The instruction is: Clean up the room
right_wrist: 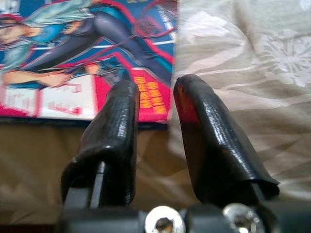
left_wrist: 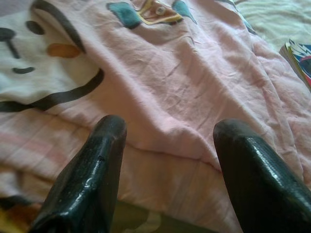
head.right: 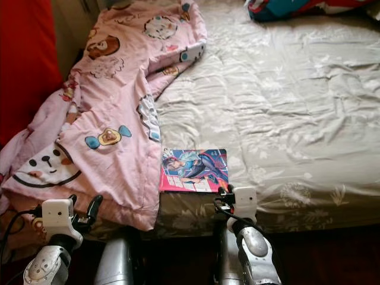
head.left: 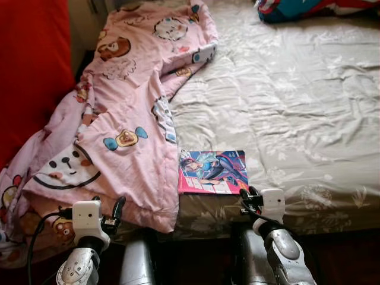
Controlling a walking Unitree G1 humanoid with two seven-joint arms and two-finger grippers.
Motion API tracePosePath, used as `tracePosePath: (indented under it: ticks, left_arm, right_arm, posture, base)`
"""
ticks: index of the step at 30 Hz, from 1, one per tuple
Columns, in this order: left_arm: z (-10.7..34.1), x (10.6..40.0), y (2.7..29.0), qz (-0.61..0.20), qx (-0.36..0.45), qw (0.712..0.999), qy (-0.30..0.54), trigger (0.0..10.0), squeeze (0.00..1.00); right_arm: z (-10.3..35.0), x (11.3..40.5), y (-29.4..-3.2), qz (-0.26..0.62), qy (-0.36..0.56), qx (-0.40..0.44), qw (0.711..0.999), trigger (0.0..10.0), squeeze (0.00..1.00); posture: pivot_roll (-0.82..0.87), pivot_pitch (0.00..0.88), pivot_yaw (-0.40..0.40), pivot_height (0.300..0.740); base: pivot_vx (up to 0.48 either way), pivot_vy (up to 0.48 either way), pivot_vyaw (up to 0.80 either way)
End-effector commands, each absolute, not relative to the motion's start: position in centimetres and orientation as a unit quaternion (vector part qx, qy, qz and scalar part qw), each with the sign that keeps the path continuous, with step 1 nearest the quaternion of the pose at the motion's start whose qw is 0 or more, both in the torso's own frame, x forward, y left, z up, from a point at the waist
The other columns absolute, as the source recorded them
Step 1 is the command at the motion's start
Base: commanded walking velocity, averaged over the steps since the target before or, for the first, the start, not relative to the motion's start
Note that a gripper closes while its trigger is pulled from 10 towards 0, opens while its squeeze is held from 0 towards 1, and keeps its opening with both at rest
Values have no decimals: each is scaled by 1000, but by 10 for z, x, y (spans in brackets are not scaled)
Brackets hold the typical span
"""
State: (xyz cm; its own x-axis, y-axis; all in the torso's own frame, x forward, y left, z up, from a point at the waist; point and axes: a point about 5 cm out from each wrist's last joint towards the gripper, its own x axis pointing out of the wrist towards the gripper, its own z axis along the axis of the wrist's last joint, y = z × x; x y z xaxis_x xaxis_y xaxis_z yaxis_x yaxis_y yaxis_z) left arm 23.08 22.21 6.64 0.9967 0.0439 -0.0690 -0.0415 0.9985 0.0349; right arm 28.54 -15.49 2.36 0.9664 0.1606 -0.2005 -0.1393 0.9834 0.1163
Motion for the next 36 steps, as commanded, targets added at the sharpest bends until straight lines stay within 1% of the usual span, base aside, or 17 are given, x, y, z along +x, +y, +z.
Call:
tracePosePath:
  ticks: [1,9,18,21,22,23,24,27,32,35,36]
  left_arm:
    - [66,226,227,25,20,999,43,10000,0]
    - [67,223,230,33,24,998,43,10000,0]
    - [67,224,233,37,36,997,49,10000,0]
    - [68,224,234,42,33,997,47,10000,0]
    - [68,224,234,42,33,997,48,10000,0]
    - [68,224,234,42,33,997,48,10000,0]
    - [68,223,234,40,34,997,48,10000,0]
    - [70,222,235,39,36,997,49,10000,0]
    - [70,221,236,39,38,997,51,10000,0]
    - [70,221,237,38,39,997,51,10000,0]
    - [70,221,237,38,39,997,52,10000,0]
  right_arm:
    - [17,285,-155,63,119,65,989,10000,1000]
    - [35,306,-151,61,85,98,990,10000,1000]
    - [37,310,-153,58,75,111,989,10000,1000]
    - [32,307,-155,43,82,134,987,10000,1000]
    - [30,306,-155,43,88,142,985,10000,325]
    - [28,305,-154,44,94,157,982,10000,0]
    - [24,303,-152,50,104,183,976,10000,0]
    - [19,301,-149,58,115,218,967,10000,0]
    - [18,301,-150,65,117,234,963,10000,0]
    - [16,300,-148,73,121,258,956,10000,0]
    - [14,299,-147,79,127,285,947,10000,0]
  posture:
    - [73,249,53,546]
    - [91,258,55,546]
    - [90,261,57,546]
    - [90,264,58,546]
    - [90,264,58,546]
    - [95,267,61,546]
    - [95,267,61,546]
    - [110,276,73,546]
    - [112,277,78,546]
    - [112,277,81,546]
    - [113,276,82,546]
  base:
    - [0,0,0]
    - [0,0,0]
    - [0,0,0]
    - [0,0,0]
    - [0,0,0]
    - [0,0,0]
    - [0,0,0]
    - [0,0,0]
    - [0,0,0]
    - [0,0,0]
    - [0,0,0]
